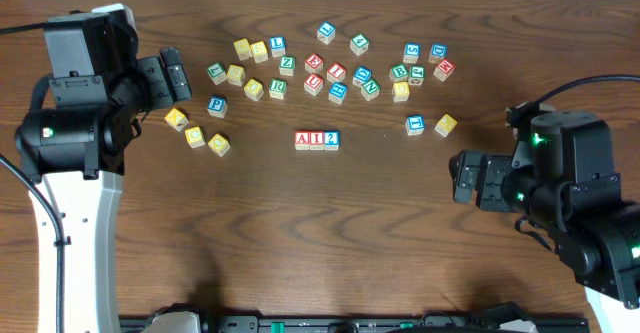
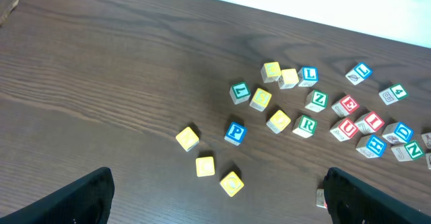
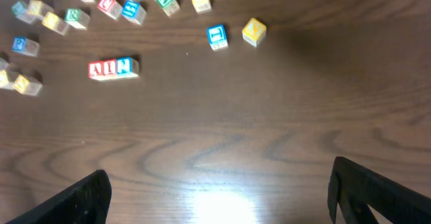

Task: Spell out AI2

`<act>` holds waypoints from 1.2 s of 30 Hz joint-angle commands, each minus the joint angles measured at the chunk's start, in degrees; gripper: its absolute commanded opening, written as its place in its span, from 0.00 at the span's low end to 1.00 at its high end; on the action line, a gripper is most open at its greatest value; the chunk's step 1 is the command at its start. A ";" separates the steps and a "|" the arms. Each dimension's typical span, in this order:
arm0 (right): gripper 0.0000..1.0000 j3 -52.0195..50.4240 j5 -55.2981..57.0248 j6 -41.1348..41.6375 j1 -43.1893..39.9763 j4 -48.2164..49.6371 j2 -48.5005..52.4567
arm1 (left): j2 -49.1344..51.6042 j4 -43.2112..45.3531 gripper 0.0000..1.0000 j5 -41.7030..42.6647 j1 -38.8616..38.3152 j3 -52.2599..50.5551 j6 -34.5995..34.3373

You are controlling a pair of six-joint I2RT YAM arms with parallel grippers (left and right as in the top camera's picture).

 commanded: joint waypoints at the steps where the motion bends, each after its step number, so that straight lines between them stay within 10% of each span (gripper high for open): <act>1: 0.99 -2.10 0.98 -1.84 -0.52 0.76 -0.87 | 0.44 -0.04 0.97 -0.35 0.24 0.57 -0.13; 20: 0.99 -57.81 -2.80 -9.49 -11.15 52.00 -41.94 | 0.44 -0.04 0.98 -0.35 0.24 0.57 -0.13; 36: 0.99 -78.40 -11.39 -20.17 -10.51 72.61 -55.80 | 0.44 -0.04 0.98 -0.35 0.24 0.57 -0.13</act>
